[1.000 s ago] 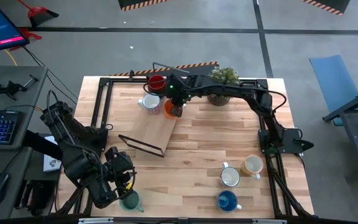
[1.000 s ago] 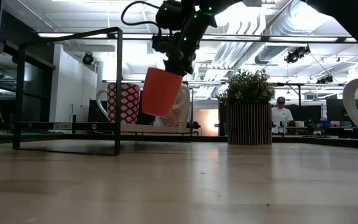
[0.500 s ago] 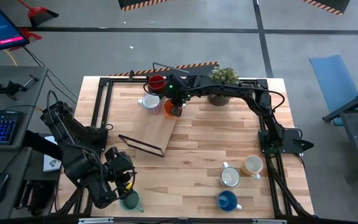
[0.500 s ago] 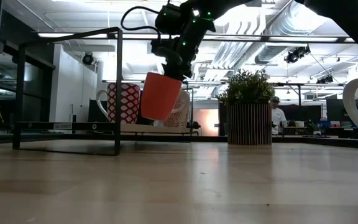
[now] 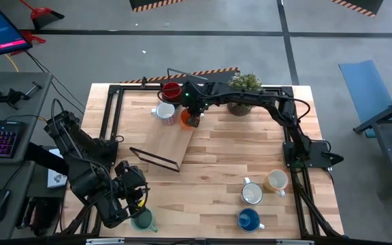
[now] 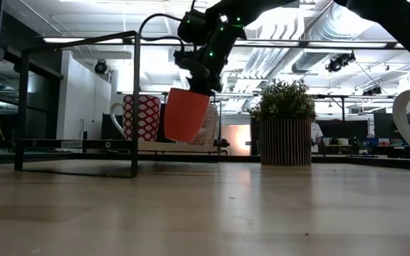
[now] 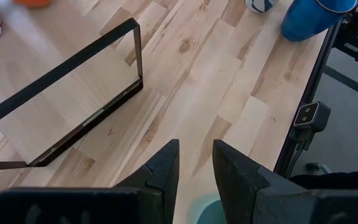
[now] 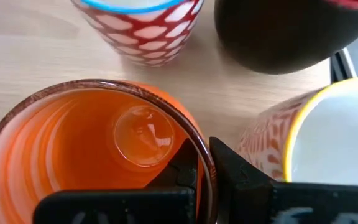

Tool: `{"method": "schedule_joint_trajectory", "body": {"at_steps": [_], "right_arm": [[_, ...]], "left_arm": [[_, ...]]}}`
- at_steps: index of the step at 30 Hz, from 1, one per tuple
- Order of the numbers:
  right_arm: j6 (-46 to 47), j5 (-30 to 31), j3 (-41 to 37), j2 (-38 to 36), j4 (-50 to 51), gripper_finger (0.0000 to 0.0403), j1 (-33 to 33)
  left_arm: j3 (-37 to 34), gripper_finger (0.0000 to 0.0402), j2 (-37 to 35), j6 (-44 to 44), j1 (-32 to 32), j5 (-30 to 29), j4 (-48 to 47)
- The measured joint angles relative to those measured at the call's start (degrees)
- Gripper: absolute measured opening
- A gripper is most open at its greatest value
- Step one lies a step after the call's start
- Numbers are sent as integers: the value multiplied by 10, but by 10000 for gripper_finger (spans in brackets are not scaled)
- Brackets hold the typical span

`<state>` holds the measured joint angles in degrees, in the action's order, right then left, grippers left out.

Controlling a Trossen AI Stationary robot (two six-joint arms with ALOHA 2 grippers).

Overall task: Place coffee mugs
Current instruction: Put the orange cup on the shelf

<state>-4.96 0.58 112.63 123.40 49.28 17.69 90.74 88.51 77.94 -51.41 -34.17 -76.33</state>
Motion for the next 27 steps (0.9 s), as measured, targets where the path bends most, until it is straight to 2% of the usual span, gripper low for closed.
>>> {"method": "schedule_joint_trajectory", "body": {"at_steps": [22,27], "right_arm": [[-15,-9,14,8,-20,1,0],[-13,-19,17,8,-16,36,0]], "left_arm": [[0,87,0,-1,0,-2,1],[0,87,0,-1,0,-2,1]]}}
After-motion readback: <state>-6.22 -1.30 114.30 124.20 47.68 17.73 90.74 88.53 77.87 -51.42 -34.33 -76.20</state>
